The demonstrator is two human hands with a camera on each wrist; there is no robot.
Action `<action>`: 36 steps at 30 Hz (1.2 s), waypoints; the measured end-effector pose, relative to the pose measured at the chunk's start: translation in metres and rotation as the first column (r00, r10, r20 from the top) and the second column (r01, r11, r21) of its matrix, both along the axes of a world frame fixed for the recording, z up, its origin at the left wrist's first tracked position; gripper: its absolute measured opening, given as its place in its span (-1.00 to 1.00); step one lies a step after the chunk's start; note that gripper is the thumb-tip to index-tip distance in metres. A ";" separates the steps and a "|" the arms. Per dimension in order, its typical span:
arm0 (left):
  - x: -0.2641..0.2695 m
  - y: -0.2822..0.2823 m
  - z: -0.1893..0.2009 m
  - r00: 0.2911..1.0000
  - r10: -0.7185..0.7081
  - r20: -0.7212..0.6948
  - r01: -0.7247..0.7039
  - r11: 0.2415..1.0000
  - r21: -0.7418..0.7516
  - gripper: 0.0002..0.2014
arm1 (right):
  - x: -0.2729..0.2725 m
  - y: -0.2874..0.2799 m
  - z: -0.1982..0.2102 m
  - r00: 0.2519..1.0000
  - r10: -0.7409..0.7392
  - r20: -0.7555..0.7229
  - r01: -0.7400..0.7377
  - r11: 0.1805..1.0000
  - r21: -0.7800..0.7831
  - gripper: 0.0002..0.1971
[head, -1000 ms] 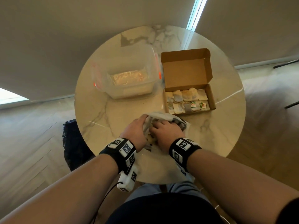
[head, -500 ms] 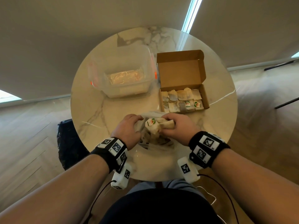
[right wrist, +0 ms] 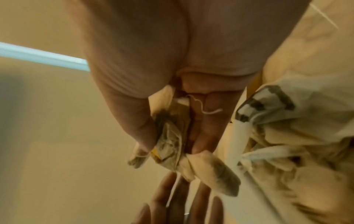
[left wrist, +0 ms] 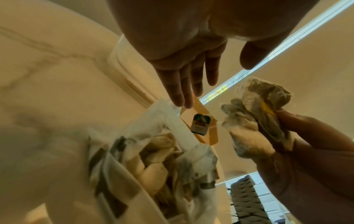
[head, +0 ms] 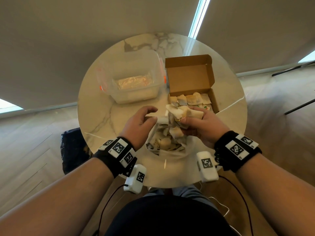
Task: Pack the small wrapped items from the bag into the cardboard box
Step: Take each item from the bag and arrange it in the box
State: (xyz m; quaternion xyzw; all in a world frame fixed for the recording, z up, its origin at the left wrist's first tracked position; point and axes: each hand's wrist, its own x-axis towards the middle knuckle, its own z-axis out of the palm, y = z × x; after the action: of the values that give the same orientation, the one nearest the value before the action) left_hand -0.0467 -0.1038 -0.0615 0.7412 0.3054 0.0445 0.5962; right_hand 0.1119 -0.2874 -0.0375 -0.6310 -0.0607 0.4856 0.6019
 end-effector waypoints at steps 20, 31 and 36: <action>-0.006 -0.001 -0.022 0.973 -0.125 -0.196 0.135 0.990 0.038 -0.86 | 0.008 -0.010 -0.008 0.995 -0.023 -0.099 0.010 0.991 -0.131 -0.60; -0.003 0.003 -0.024 0.983 0.091 -0.160 -0.089 0.996 0.020 -0.87 | 0.019 -0.041 -0.031 0.894 0.386 0.229 -0.236 0.838 -0.491 -0.66; 0.001 0.004 -0.024 0.972 0.161 -0.171 -0.149 0.986 0.077 -0.89 | 0.029 -0.053 -0.018 0.846 0.463 0.263 -0.281 0.808 -0.519 -0.67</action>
State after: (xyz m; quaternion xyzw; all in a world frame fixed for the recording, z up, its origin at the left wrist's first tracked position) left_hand -0.0459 -0.0997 -0.0854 0.7346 0.4123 0.0348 0.5377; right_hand 0.1405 -0.3405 -0.0556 -0.8116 -0.1830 0.4654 0.3021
